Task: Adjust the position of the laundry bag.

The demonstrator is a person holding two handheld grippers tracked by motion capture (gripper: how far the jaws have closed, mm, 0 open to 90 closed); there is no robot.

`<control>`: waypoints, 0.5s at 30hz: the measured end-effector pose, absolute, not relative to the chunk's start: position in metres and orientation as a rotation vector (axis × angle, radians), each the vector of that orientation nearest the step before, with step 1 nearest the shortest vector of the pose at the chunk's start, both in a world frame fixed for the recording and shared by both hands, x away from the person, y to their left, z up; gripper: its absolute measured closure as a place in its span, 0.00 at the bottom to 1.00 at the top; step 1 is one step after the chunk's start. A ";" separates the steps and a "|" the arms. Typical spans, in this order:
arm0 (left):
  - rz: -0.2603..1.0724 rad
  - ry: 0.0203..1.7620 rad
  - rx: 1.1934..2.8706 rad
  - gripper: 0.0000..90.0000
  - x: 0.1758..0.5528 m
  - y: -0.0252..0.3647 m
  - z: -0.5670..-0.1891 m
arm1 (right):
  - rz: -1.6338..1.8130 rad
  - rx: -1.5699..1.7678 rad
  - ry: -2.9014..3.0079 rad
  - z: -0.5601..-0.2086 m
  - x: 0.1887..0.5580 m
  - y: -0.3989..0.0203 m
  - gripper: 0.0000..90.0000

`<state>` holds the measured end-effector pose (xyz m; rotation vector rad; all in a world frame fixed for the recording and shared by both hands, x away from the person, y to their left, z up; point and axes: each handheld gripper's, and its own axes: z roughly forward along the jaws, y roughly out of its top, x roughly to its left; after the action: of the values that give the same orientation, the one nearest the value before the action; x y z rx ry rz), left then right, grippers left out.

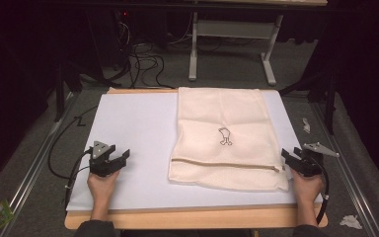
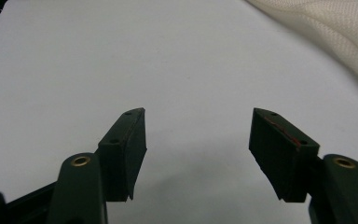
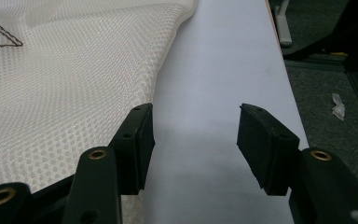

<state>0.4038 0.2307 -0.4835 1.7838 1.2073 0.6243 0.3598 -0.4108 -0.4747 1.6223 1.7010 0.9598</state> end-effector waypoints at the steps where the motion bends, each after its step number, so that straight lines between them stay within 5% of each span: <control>1: 0.624 1.207 1.784 0.41 0.404 0.231 -0.483 | 0.959 1.620 1.703 -0.475 0.360 -0.411 0.52; 15: 0.620 1.213 1.788 0.40 0.404 0.231 -0.484 | 0.958 1.630 1.699 -0.475 0.360 -0.411 0.51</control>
<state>0.4042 0.2307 -0.4836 1.7879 1.2126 0.6196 0.3600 -0.4108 -0.4747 1.6305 1.6993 0.9579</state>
